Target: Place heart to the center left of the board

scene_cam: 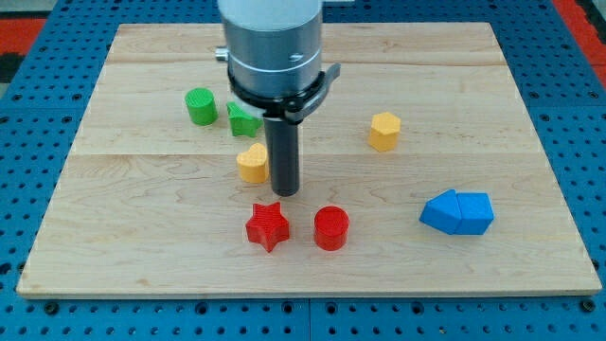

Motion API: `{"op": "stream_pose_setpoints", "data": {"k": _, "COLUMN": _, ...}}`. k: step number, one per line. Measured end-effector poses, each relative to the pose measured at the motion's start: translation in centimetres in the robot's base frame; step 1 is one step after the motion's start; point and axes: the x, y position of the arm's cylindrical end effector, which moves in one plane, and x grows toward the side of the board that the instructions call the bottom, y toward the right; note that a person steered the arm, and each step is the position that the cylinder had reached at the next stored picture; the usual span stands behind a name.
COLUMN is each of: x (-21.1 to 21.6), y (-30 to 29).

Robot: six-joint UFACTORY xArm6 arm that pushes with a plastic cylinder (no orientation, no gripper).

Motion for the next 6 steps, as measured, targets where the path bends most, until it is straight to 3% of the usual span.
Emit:
{"op": "stream_pose_setpoints", "data": {"k": 1, "x": -2.6, "y": -0.8}}
{"op": "stream_pose_setpoints", "data": {"k": 3, "x": -0.9, "y": -14.5}}
{"op": "stream_pose_setpoints", "data": {"k": 6, "x": -8.7, "y": -17.8}}
